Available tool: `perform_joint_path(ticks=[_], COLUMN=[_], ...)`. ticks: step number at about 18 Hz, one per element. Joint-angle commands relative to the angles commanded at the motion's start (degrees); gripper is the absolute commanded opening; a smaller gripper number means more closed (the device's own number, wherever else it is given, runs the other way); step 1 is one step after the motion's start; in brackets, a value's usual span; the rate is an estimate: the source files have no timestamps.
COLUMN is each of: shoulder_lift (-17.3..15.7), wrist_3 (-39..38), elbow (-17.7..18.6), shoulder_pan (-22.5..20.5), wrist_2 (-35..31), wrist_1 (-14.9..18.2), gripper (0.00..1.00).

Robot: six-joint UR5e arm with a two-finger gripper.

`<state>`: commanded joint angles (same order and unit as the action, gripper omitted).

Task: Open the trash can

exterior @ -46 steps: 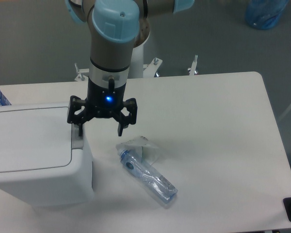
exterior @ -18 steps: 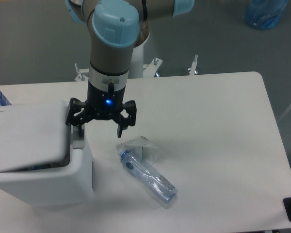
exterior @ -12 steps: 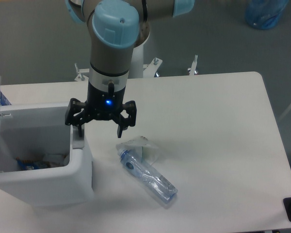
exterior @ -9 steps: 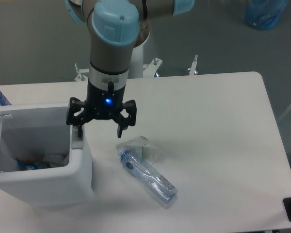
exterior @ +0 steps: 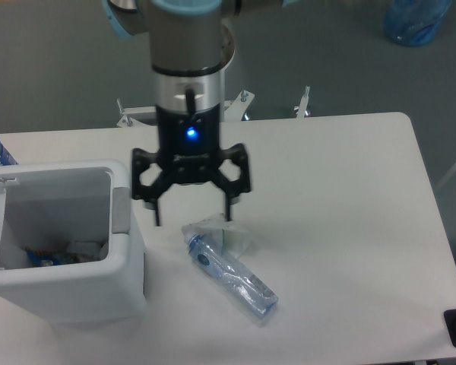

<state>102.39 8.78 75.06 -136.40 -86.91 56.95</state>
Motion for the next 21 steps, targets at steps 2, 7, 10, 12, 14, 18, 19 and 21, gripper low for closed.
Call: perform_joint_path(ticks=[2,7,10,12,14,18,19,21], shoulder_lift=[0.0,0.0,-0.26,-0.52,-0.61,-0.96,-1.49,-1.93], wrist_3=[4.02,18.0,23.71,29.33,36.44,47.18,48.94,50.01], elbow=[0.0,0.26,0.26,0.52,0.61,1.05,1.31,1.93], shoulder_pan=[-1.49,-4.48,-7.99,-9.84,-11.42,-13.98,-14.33,-16.08], wrist_2=[-1.76,-9.58,-9.68,-9.68,-9.68,-9.68,-9.68,-9.24], wrist_1=[0.09,0.7,1.84,3.16,5.17,10.1,10.89,10.9], gripper=[1.0,1.0,1.0,1.0,1.0,1.0,1.0,1.0])
